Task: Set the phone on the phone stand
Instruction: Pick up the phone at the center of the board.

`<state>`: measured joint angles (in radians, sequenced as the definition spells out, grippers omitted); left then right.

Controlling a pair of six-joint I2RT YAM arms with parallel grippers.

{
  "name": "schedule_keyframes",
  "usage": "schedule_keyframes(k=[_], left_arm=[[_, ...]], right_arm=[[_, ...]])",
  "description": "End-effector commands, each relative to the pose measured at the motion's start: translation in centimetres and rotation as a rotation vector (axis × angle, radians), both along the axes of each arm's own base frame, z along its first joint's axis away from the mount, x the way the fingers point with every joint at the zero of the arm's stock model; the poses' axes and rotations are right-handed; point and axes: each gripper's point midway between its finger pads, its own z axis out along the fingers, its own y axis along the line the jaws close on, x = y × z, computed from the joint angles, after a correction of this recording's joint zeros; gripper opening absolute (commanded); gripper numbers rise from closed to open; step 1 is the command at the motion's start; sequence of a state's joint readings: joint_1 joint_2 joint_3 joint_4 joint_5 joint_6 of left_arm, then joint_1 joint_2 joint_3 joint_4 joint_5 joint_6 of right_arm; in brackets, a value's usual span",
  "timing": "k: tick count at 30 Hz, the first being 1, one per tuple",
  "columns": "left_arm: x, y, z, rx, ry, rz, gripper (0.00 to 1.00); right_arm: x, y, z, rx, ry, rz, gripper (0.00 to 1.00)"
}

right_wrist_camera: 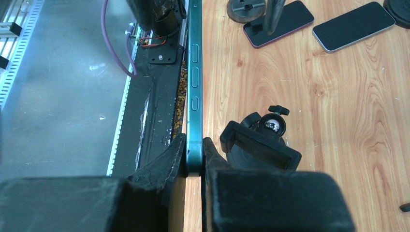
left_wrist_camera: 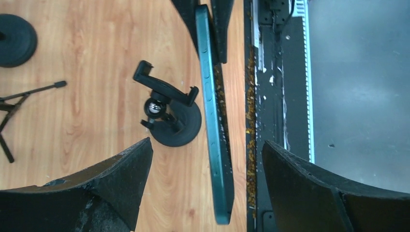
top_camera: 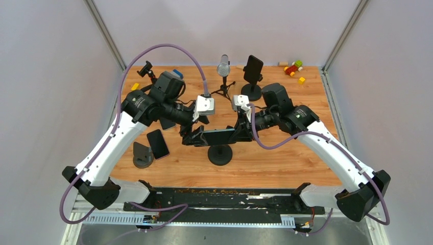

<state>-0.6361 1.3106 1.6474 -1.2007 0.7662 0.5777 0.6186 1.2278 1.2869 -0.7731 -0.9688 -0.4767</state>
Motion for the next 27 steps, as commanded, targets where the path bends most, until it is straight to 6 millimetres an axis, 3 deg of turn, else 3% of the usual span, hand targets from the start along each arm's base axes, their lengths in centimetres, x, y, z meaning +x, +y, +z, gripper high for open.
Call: schedule_keyframes(k=[1, 11, 27], left_arm=[[-1.0, 0.3, -0.4, 0.061, 0.006, -0.027, 0.87], [-1.5, 0.1, -2.7, 0.141, 0.062, -0.033, 0.65], [-2.1, 0.3, -4.1, 0.181, 0.109, -0.039, 0.29]], right_arm=[[0.2, 1.1, 2.5, 0.048, -0.112, 0.039, 0.0], [0.2, 1.5, 3.0, 0.045, -0.136, 0.033, 0.0], [0.7, 1.7, 3.8, 0.035, -0.178, -0.001, 0.0]])
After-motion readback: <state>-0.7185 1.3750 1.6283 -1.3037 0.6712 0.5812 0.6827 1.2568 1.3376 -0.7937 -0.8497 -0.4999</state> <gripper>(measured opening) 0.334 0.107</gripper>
